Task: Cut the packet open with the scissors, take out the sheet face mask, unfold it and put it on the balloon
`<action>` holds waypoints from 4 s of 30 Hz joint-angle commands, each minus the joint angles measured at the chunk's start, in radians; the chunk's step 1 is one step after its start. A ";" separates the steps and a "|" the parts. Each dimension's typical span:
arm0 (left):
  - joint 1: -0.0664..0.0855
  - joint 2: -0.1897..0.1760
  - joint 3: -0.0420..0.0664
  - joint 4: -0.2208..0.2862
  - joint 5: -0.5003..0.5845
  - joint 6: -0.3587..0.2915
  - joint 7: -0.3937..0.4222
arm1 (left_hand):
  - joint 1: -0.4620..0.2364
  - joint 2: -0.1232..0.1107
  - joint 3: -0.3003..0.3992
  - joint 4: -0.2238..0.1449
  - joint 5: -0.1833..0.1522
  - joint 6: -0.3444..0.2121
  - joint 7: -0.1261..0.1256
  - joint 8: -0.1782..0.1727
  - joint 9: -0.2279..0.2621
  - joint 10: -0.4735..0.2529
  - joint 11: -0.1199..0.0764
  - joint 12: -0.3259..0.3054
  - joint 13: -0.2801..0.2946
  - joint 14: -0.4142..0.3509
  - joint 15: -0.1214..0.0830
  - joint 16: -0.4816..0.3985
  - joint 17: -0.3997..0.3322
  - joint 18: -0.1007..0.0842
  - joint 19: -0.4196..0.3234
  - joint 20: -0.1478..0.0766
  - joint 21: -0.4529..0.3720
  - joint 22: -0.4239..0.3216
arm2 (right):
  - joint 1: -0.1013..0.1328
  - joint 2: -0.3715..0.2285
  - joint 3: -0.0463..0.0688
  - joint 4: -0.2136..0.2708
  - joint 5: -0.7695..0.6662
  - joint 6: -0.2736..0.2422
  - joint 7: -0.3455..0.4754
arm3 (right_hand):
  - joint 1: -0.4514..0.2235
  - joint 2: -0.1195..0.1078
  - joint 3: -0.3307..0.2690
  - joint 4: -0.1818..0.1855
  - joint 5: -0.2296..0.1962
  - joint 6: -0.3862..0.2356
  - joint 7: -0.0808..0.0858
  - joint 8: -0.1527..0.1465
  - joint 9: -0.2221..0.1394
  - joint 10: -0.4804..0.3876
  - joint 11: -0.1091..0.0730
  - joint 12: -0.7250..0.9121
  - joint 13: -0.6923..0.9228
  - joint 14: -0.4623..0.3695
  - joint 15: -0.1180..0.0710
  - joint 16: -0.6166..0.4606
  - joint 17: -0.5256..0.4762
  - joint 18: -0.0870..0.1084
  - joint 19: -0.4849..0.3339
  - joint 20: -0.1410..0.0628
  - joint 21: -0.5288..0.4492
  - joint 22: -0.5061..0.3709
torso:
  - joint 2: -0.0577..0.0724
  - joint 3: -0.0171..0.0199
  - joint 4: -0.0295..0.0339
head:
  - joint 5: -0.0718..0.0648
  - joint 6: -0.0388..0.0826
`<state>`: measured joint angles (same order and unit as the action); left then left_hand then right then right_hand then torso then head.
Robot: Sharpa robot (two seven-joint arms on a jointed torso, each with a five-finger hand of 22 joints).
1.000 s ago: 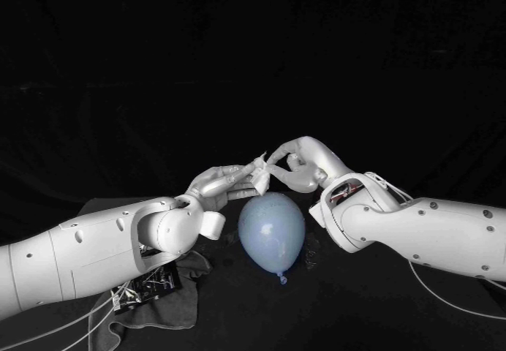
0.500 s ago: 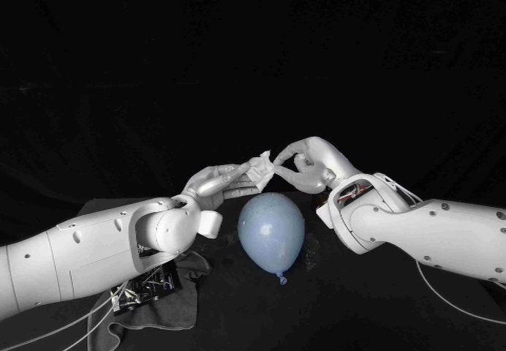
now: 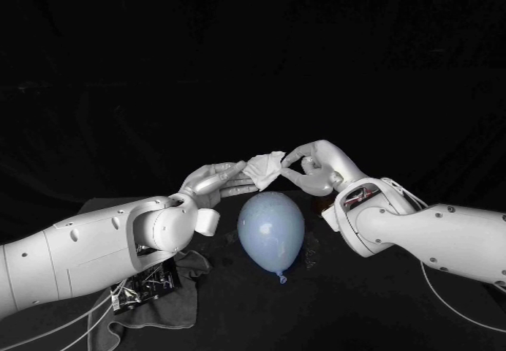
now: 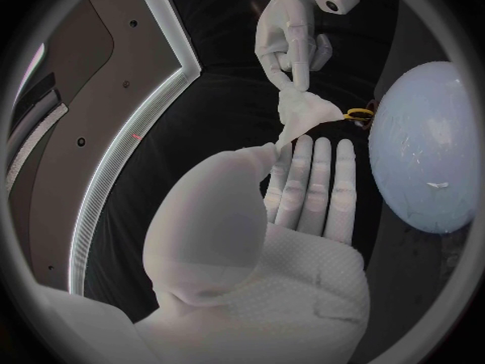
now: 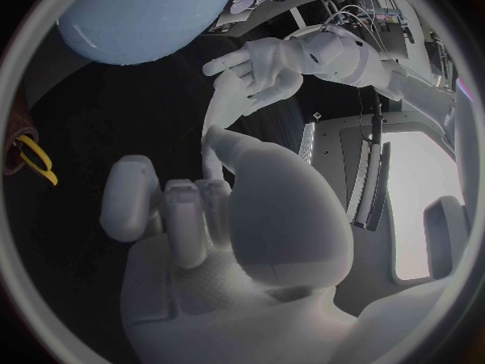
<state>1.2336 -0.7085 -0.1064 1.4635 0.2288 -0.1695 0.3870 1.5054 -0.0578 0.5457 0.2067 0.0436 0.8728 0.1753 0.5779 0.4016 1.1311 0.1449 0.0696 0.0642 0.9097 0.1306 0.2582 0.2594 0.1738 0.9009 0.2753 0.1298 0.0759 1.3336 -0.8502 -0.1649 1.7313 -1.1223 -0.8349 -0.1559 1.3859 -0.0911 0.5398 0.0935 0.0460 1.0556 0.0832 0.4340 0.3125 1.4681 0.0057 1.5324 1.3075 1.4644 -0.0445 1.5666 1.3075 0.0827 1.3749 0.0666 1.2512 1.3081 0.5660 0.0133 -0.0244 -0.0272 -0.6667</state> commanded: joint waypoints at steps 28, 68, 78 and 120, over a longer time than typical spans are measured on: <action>0.001 0.000 0.002 -0.012 0.014 0.058 -0.026 | -0.001 0.000 0.038 -0.008 0.005 -0.042 0.015 0.038 0.039 -0.048 0.014 -0.007 -0.002 0.003 0.011 -0.047 -0.026 0.013 0.038 -0.009 0.000 -0.005 | -0.030 -0.008 0.000 -0.027 0.167 0.004 0.134 | -0.029 0.000 0.025 -0.001 0.003 -0.017 -0.006 0.010 0.048 0.053 -0.001 -0.067 0.183 0.106 -0.002 0.004 0.263 0.005 -0.045 -0.001 -0.076 0.145 | 0.000 0.0001 0.0001 | -0.003 -0.003; 0.003 -0.004 0.051 -0.006 0.009 0.097 -0.036 | -0.019 0.001 0.061 -0.015 0.005 -0.078 0.019 0.072 0.073 -0.068 0.019 -0.006 -0.002 0.005 0.017 -0.082 -0.046 0.007 -0.005 0.009 -0.044 -0.013 | -0.065 0.032 0.000 -0.042 0.712 0.167 0.244 | -0.221 -0.050 -0.267 0.198 0.002 -0.140 0.069 -0.151 0.000 0.037 0.068 -0.072 0.180 0.099 0.059 0.000 0.250 0.012 -0.074 0.055 -0.120 0.137 | 0.000 0.0001 0.0002 | -0.015 0.001; 0.005 -0.002 0.054 0.000 -0.001 0.095 -0.034 | -0.033 -0.005 0.079 -0.019 0.004 -0.085 0.018 0.086 0.086 -0.066 0.019 -0.005 -0.001 0.017 0.017 -0.099 -0.056 -0.033 -0.303 0.017 -0.083 -0.028 | -0.065 0.060 0.000 -0.074 0.856 0.234 0.273 | -0.195 -0.034 -0.301 0.195 0.002 -0.149 0.076 -0.168 -0.003 0.036 0.075 -0.067 0.182 0.099 0.066 0.001 0.250 0.013 -0.082 0.060 -0.127 0.134 | -0.001 0.0001 -0.0002 | -0.019 0.002; 0.006 0.003 0.055 -0.009 -0.011 0.074 -0.016 | -0.038 -0.009 0.087 -0.022 0.004 -0.085 0.018 0.090 0.090 -0.064 0.019 -0.005 -0.001 0.020 0.018 -0.109 -0.061 -0.058 -0.378 0.018 -0.085 -0.030 | -0.063 0.080 0.004 -0.087 1.003 0.219 0.396 | 0.065 0.070 -0.140 0.008 0.003 -0.013 0.004 -0.042 0.078 0.068 0.010 -0.020 0.216 0.106 0.010 0.004 0.263 0.006 -0.058 0.013 -0.070 0.146 | -0.001 -0.0006 0.0003 | -0.023 0.004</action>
<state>1.2380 -0.7078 -0.0534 1.4552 0.2218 -0.0953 0.3473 1.4666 -0.0781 0.6254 0.1848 0.0445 0.7909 0.1932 0.6613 0.4898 1.0702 0.1629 0.0659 0.0640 0.9222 0.1467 0.1547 0.1992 0.1305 0.5324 0.2930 0.0500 0.0474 1.2707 -0.7688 -0.1621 1.6424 -0.1155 -0.6103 0.2250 1.4625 -0.0214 0.3956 0.1060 0.0437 1.0410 0.0911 0.3641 0.3492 1.4633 0.0244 1.5102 1.3075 1.4633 -0.0223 1.5673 1.3082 0.0834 1.3182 0.0871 1.1759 1.3080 0.5652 0.0128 -0.0243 -0.0490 -0.6626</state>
